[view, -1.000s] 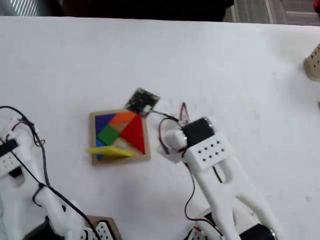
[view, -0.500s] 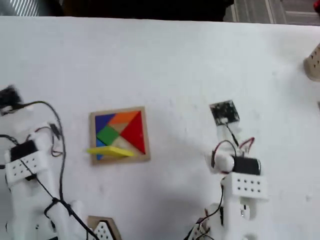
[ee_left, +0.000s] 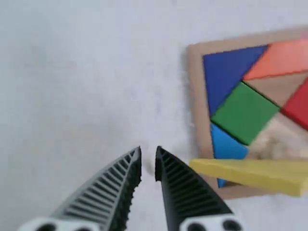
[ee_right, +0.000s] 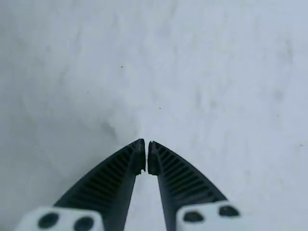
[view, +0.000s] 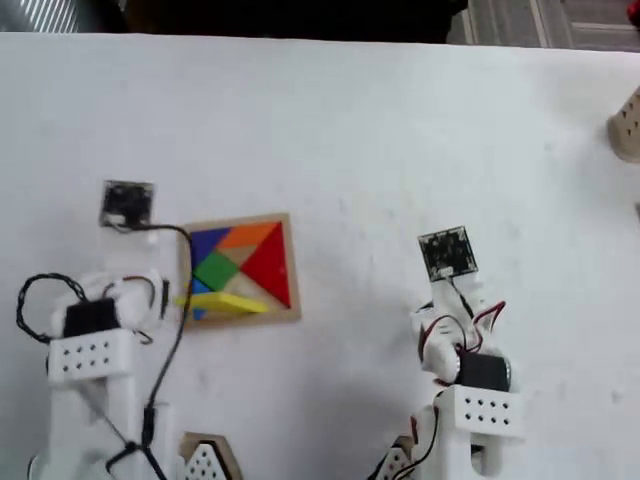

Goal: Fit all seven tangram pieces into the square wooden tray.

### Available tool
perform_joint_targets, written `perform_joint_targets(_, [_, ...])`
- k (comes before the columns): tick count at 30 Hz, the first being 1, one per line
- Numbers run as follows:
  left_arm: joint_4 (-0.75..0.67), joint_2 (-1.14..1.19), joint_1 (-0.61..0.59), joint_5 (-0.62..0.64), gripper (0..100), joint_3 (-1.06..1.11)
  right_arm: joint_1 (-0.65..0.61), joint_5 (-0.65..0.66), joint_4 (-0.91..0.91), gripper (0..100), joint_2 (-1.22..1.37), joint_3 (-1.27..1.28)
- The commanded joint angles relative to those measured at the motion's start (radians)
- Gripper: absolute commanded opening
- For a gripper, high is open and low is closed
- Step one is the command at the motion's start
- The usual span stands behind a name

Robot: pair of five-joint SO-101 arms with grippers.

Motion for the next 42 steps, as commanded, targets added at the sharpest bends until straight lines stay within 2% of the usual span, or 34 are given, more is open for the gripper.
perform_joint_targets(1, [0.138, -0.125, 0.15, -0.057, 7, -0.005, -0.007, 0.014, -0.045, 1.8, -0.018, -0.008])
perform_joint_targets(7, [0.207, -0.071, 0.257, -0.061, 8, -0.021, -0.013, 0.017, -0.076, 1.8, -0.016, -0.005])
perform_joint_targets(11, [0.261, 0.038, 0.344, -0.114, 8, -0.072, -0.013, 0.017, -0.077, 1.8, -0.016, -0.005])
perform_joint_targets(15, [0.226, 0.131, 0.412, -0.114, 8, -0.083, -0.007, 0.018, -0.073, 1.8, -0.016, -0.006])
perform_joint_targets(20, [0.015, 0.213, 0.354, 0.078, 8, -0.083, -0.007, 0.014, -0.068, 1.8, -0.016, -0.006])
perform_joint_targets(27, [-0.141, 0.375, 0.34, 0.175, 7, -0.103, -0.007, 0.015, -0.042, 1.8, -0.016, -0.006])
perform_joint_targets(30, [-0.146, 0.403, 0.338, 0.216, 7, -0.138, -0.007, 0.017, -0.042, 1.8, -0.016, -0.006])
perform_joint_targets(32, [-0.146, 0.374, 0.326, 0.224, 7, -0.141, -0.007, 0.017, -0.041, 1.8, -0.016, -0.006])
perform_joint_targets(37, [-0.146, 0.203, 0.211, 0.285, 7, -0.089, -0.007, 0.018, -0.041, 1.8, -0.016, -0.006])
perform_joint_targets(42, [-0.163, 0.022, 0.197, 0.302, 7, -0.012, -0.007, 0.018, -0.041, 1.8, -0.016, -0.006])
